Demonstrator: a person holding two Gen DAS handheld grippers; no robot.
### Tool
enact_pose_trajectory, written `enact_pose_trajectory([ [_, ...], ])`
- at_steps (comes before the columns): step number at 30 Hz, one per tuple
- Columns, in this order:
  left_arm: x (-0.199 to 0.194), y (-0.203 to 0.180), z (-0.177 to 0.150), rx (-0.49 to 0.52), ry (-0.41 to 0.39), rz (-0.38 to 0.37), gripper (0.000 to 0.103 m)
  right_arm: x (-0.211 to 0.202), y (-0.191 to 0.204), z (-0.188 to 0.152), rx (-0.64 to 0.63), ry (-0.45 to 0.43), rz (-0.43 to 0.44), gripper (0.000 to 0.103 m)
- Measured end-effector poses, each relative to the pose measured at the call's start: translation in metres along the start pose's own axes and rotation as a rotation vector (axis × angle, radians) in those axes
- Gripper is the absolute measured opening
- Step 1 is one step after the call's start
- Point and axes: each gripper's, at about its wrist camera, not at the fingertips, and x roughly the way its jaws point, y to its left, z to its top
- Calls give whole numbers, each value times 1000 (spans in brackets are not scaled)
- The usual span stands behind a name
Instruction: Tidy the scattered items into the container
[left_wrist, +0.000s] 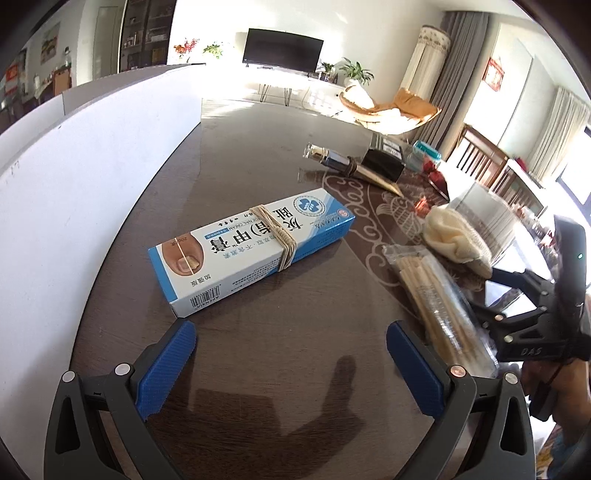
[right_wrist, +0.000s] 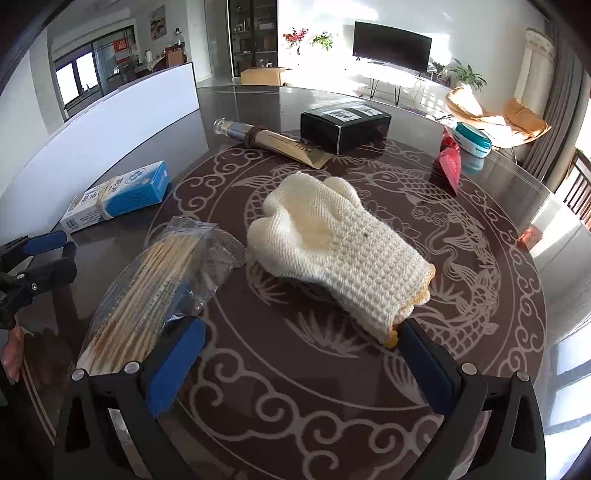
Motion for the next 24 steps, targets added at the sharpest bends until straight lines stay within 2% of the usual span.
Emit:
enact_pose_trajectory([
  [4,5,-13,1,36,17,48,103,6,29,7,-20,0,13,103],
  [7,4,-10,2,14,8,19,103,8,45,9,-49,-2,27,103],
  [10,2,-6,3,-5,-1,-7,103,9,41,8,-27,1,25,103],
  [16,1,-4,2,-2,0,-3,103,-3,47,-8,-46,0,33,103],
  [21,0,-1,2,-17,-6,-24,103,-1,74,-4,-127,-1,93,103],
  [24,-1,-1,1,-12,-4,-25,103,1,76,-2,-130,0,101,103],
])
